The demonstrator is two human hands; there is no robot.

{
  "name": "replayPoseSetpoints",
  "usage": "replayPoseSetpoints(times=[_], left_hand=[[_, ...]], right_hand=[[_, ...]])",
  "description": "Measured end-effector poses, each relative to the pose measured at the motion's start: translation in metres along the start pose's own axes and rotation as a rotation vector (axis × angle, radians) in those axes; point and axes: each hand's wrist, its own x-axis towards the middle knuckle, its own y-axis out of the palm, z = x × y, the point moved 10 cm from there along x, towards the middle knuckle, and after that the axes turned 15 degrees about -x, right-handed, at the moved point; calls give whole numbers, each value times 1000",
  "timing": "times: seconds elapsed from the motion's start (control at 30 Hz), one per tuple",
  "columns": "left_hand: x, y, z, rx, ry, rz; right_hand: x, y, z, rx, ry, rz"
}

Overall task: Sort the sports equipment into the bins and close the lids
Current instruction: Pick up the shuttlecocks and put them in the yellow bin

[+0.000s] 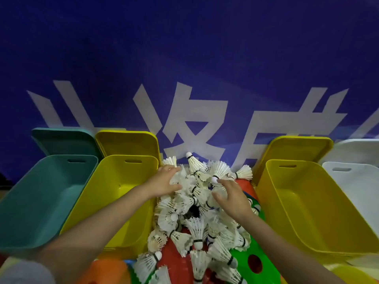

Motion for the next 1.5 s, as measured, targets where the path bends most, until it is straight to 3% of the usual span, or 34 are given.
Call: replayPoseSetpoints(times=[0.13,0.27,0.43,0.73,0.87,1.03,1.23,1.5], left_hand=[[9,20,13,25,-5,77],[19,26,18,2,32,55],[18,37,12,69,85,76],[2,20,18,49,166,-121],[-4,25,19,102,193,-86],[-2,21,24,114,80,-118],[1,7,20,-63,-73,-234],[-15,-17,-57,-136,-5,-411]], right_hand=[[-4,26,-3,-183,24,127],[4,33,-3,-290,2,108],[3,35,-12,-226,17,93],[-9,16,-8,42,-13,-31],[-13,10,-12,111,44,-48],[-14,-3,-14,158,-15,-56],[-19,-47,-33,154,-88,-120],[-36,-110,-114,241,-51,-225]])
